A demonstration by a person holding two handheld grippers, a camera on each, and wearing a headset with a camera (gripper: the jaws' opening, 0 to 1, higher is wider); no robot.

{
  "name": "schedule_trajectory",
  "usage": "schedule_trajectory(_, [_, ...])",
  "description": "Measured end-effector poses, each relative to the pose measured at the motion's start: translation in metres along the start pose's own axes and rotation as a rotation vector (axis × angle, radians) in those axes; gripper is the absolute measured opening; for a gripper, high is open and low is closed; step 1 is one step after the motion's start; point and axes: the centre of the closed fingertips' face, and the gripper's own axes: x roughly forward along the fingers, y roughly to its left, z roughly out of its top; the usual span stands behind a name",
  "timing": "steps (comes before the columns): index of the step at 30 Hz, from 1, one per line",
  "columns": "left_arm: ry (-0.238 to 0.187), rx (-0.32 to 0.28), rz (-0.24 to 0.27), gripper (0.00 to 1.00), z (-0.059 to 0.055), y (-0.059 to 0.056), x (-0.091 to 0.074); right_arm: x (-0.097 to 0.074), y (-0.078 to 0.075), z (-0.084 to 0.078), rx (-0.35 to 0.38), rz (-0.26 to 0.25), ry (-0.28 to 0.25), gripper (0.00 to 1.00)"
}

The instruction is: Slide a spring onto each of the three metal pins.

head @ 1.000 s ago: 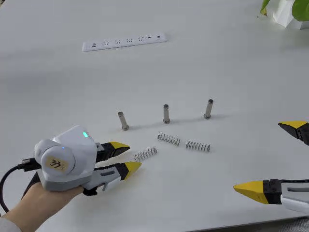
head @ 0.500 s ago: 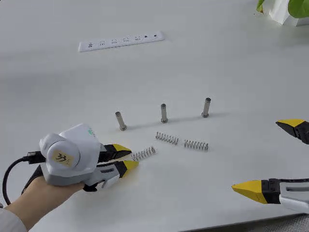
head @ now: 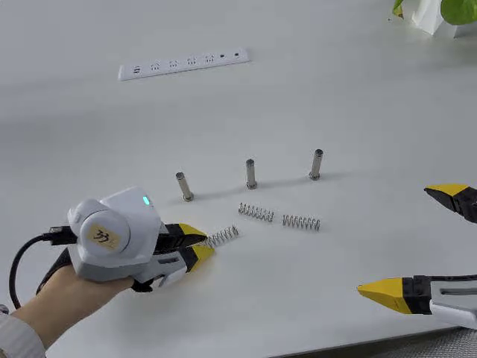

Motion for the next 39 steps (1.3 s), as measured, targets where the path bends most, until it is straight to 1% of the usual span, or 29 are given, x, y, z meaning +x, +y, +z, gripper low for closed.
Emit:
schedule_trajectory(10, [-0.002,-0.008,0.011,0.08,0.002,0.001,0.001,0.001,0.002,-0.001,0.001,0.000,0.002,0.98])
schedule_trajectory(14, [-0.010,-0.020,0.020,0.08,0.002,0.002,0.001,0.002,0.003,-0.002,0.002,0.003,0.005,0.98])
schedule_trajectory(25, [-0.029,-0.049,0.022,0.07,0.003,0.000,0.001,0.003,0.003,0.002,0.000,0.003,-0.002,0.98])
schedule_trajectory(34, [-0.057,-0.068,0.036,0.07,0.006,-0.003,-0.008,0.001,0.007,0.004,-0.006,0.006,-0.001,0.98])
schedule_trajectory(36, [-0.063,-0.063,0.039,0.07,0.007,-0.005,-0.010,0.001,0.008,0.005,-0.010,0.008,-0.001,0.98])
schedule_trajectory(39, [-0.071,-0.069,0.044,0.07,0.007,-0.004,-0.014,0.002,0.009,0.006,-0.013,0.015,0.001,0.98])
